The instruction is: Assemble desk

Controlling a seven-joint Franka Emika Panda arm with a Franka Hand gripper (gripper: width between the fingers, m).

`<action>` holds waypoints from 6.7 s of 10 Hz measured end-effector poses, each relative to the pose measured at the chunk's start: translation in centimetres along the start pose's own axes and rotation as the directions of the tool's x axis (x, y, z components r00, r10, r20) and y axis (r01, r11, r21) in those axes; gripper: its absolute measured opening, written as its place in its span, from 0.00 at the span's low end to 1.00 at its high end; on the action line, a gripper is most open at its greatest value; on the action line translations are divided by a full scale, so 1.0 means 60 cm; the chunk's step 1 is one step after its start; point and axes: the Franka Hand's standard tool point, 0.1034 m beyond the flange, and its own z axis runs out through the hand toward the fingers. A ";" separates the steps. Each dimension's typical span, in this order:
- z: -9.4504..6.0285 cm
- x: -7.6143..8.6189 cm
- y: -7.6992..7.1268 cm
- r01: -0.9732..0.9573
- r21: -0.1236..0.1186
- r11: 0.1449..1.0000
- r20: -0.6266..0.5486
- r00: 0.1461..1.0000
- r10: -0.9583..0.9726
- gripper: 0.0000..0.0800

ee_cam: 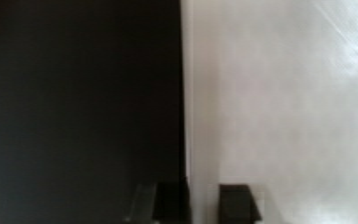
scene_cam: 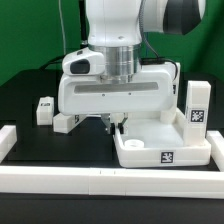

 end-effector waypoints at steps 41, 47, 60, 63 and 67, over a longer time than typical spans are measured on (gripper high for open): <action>-0.014 0.227 -0.072 0.977 -0.014 0.212 0.196 0.211 -0.958 0.08; -0.081 0.219 -0.069 0.962 0.040 0.271 0.223 0.256 -0.941 0.69; -0.165 0.127 0.015 0.885 -0.040 0.465 0.285 0.456 -0.843 0.81; -0.170 0.115 0.049 0.726 -0.041 0.687 0.295 0.665 -0.686 0.81; -0.171 0.113 0.048 0.555 -0.098 0.826 0.280 0.812 -0.512 0.81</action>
Offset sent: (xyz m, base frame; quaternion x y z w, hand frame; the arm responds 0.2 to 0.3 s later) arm 0.0089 0.0184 -0.0013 0.0301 0.0149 -0.1946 0.9803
